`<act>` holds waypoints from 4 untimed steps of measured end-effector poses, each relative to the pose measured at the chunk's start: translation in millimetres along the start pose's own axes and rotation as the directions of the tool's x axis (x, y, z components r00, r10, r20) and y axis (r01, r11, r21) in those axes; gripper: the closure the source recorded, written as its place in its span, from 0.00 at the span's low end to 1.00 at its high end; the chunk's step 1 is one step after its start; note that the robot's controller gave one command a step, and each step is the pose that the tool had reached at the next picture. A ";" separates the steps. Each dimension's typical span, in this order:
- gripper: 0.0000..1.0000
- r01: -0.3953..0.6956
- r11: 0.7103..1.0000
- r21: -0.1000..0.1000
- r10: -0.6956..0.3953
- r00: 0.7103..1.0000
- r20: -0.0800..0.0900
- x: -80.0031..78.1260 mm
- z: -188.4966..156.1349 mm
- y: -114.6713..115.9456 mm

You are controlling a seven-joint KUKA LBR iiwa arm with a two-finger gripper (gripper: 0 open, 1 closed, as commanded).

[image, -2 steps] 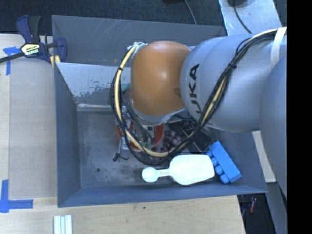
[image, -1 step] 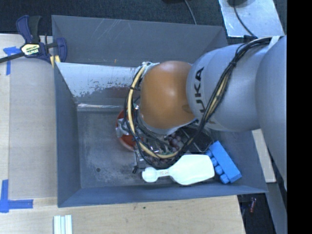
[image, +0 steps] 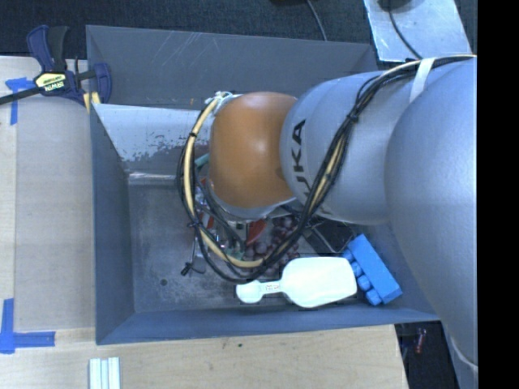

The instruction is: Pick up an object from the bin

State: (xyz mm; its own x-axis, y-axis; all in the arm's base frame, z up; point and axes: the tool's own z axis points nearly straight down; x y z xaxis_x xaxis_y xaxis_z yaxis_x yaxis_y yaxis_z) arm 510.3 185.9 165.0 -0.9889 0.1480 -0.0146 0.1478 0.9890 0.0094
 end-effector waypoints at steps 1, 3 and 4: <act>0.00 0.198 0.980 0.007 -0.198 0.980 -0.009 -42.0 49.3 2.9; 0.00 0.535 0.845 0.001 -0.535 0.845 -0.008 9.4 83.8 -21.6; 0.00 0.567 0.824 0.000 -0.567 0.824 0.016 -1.4 35.7 -31.5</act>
Offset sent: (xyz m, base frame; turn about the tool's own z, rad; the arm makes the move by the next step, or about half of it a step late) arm -0.0051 -0.0043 -0.0194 -0.3593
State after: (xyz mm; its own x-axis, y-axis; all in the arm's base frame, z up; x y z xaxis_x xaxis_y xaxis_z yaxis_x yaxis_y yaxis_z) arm 507.6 154.8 129.0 -0.8979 -0.4389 -0.0330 -0.4391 0.8985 -0.0010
